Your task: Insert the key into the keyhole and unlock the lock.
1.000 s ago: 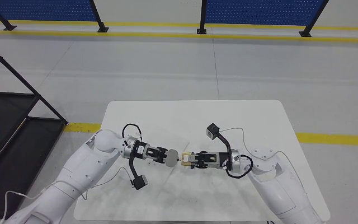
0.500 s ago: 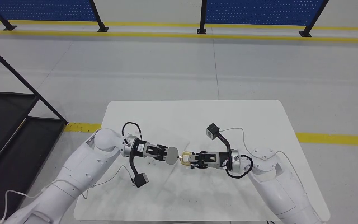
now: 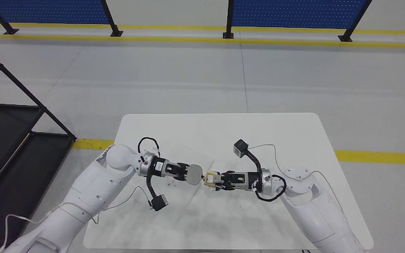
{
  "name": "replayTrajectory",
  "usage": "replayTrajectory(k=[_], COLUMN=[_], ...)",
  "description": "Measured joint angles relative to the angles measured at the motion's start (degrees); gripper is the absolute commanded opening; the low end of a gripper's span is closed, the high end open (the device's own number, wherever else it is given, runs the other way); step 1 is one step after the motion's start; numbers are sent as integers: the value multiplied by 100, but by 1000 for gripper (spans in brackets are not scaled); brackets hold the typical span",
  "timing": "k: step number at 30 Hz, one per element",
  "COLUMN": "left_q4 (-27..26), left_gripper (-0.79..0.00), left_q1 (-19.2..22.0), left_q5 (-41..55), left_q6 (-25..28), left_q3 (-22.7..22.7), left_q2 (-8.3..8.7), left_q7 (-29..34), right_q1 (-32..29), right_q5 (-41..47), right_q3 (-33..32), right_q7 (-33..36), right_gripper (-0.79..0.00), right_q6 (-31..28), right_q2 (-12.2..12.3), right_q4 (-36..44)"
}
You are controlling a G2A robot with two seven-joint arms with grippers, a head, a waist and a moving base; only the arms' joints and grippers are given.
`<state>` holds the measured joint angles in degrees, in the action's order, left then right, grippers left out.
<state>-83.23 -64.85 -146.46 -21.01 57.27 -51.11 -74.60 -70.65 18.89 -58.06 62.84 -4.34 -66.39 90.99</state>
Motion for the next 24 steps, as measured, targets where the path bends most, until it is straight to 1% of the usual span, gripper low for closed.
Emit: replayTrajectory(k=[2, 4, 5, 8, 9, 12, 14, 24], left_q4=[2, 24, 30, -78, -165, -240, -242, -238], left_gripper=[0, 0, 0, 0, 0, 0, 0, 0], left_q1=[-28, -82, -98, -127, -136, -122, -114, -117], left_q5=[193, 432, 467, 406, 484, 691, 696, 691], left_q6=[87, 435, 694, 1877, 2357, 3284, 3414, 3379], left_q3=[77, 192, 240, 343, 366, 372, 370, 369], left_q2=[18, 55, 77, 157, 180, 218, 221, 219], left_q7=[-73, -123, -119, -6, -40, -261, -284, -274], right_q1=[0, 0, 0, 0, 0, 0, 0, 0], right_q5=[0, 0, 0, 0, 0, 0, 0, 0], right_q3=[0, 0, 0, 0, 0, 0, 0, 0], right_q7=[0, 0, 0, 0, 0, 0, 0, 0], right_gripper=[-785, -785, -785, -785, -785, -785, -785, -785], right_q6=[0, 0, 0, 0, 0, 0, 0, 0], right_q2=[0, 0, 0, 0, 0, 0, 0, 0], right_q4=[0, 0, 0, 0, 0, 0, 0, 0])
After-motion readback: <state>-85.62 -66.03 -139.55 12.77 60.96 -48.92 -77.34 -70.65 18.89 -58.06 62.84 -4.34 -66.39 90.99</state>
